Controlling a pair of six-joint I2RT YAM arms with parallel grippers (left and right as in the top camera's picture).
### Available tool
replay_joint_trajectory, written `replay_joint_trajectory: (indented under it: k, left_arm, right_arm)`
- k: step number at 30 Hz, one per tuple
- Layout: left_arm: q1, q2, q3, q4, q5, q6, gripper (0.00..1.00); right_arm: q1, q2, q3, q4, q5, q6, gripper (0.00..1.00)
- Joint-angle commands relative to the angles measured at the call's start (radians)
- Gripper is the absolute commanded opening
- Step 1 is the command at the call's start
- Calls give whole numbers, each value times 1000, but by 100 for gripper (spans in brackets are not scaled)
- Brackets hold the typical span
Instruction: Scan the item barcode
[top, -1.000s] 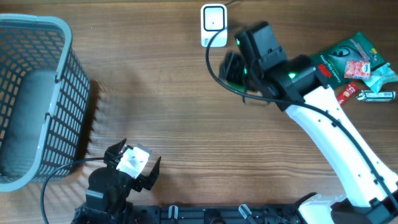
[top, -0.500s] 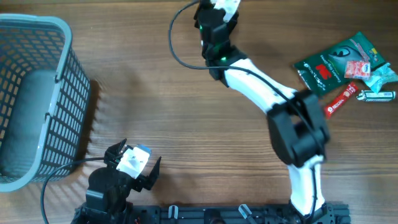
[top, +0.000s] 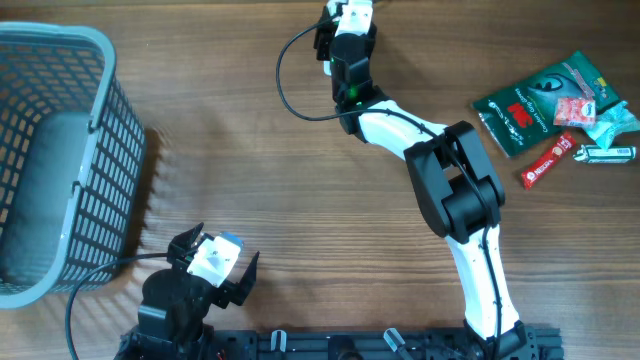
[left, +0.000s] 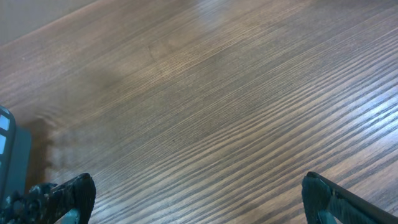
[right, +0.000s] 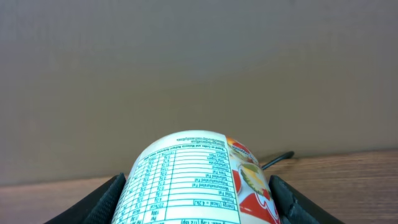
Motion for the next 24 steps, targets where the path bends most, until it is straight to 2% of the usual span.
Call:
replay_joint_trajectory:
  k: [1,4,6,10,13,17,20,24]
  left_arm:
    - [6,-4,-4,3,1,13,100]
    - [6,-5,-4,3,1,13,100]
    - [6,-5,-4,3,1,13,100]
    - [6,-4,-4,3,1,13,100]
    - [6,-4,-4,3,1,13,100]
    - [6,-4,-4,3,1,13,100]
    - [6,-4,-4,3,1,13,100]
    - [6,-4,-4,3,1,13,100]
  right_arm:
    - [5,-156,13,-153,233,-57,55]
    - [-23,-298,13,-461,384,-101,52]
    - [-79,-395,13,-755,420,-91,45]
    - [-242,-501,13,-1309,406,185,50]
    - [-423,-506,10,-1582,258,277,50]
    - [-702,-500,-61,-1673,-135,264,46]
    - [-865,-500,-192,-1637,-224,263,47]
    - [-994,-500,-343,-1513,-229,238,64]
